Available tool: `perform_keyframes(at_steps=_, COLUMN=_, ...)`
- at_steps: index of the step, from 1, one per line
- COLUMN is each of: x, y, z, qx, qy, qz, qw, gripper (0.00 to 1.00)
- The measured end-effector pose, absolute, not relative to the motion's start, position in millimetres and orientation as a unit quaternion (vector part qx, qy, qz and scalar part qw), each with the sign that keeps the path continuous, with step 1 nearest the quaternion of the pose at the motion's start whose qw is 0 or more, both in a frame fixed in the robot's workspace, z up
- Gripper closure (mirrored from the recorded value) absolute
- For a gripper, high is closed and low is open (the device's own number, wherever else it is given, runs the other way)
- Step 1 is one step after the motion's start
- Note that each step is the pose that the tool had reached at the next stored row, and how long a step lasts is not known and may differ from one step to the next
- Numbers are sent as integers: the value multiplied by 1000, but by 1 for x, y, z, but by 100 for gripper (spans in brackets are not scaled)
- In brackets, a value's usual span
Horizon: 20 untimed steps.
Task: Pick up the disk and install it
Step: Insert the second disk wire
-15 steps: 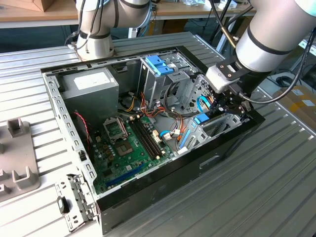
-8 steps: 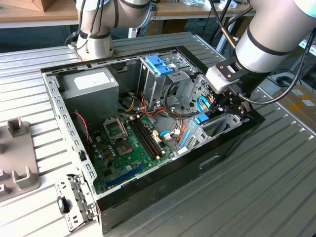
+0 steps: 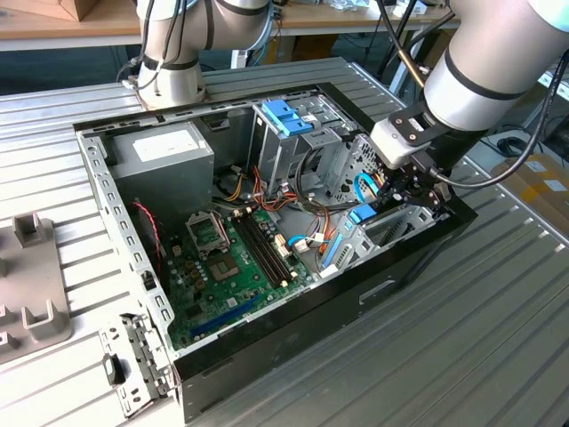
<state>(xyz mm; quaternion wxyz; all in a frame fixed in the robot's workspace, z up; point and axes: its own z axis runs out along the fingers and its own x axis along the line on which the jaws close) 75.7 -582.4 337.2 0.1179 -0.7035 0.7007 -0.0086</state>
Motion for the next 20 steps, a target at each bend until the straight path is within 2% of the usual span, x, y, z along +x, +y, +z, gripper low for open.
perform_keyframes(at_steps=2, x=76, y=-582, z=337, qx=-704, qy=701, qz=-9, qw=118, gripper=84)
perform_keyframes(at_steps=3, x=76, y=-582, z=337, qx=-704, qy=701, qz=-8, qw=118, gripper=71)
perform_keyframes(at_steps=5, x=76, y=-582, z=337, qx=-704, qy=701, qz=-8, qw=118, gripper=71)
perform_keyframes(at_steps=6, x=76, y=-582, z=337, qx=-704, qy=701, qz=-9, qw=118, gripper=64)
perform_keyframes(at_steps=10, x=76, y=-582, z=339, qx=-703, qy=701, qz=-9, qw=118, gripper=64)
perform_keyframes(at_steps=13, x=76, y=-582, z=355, qx=-703, qy=701, qz=-8, qw=118, gripper=64)
perform_keyframes(at_steps=17, x=76, y=-581, z=361, qx=-703, qy=702, qz=-8, qw=118, gripper=65)
perform_keyframes(at_steps=19, x=79, y=-581, z=361, qx=-703, qy=702, qz=-8, qw=118, gripper=79)
perform_keyframes(at_steps=20, x=81, y=-581, z=361, qx=-703, qy=702, qz=-7, qw=117, gripper=79)
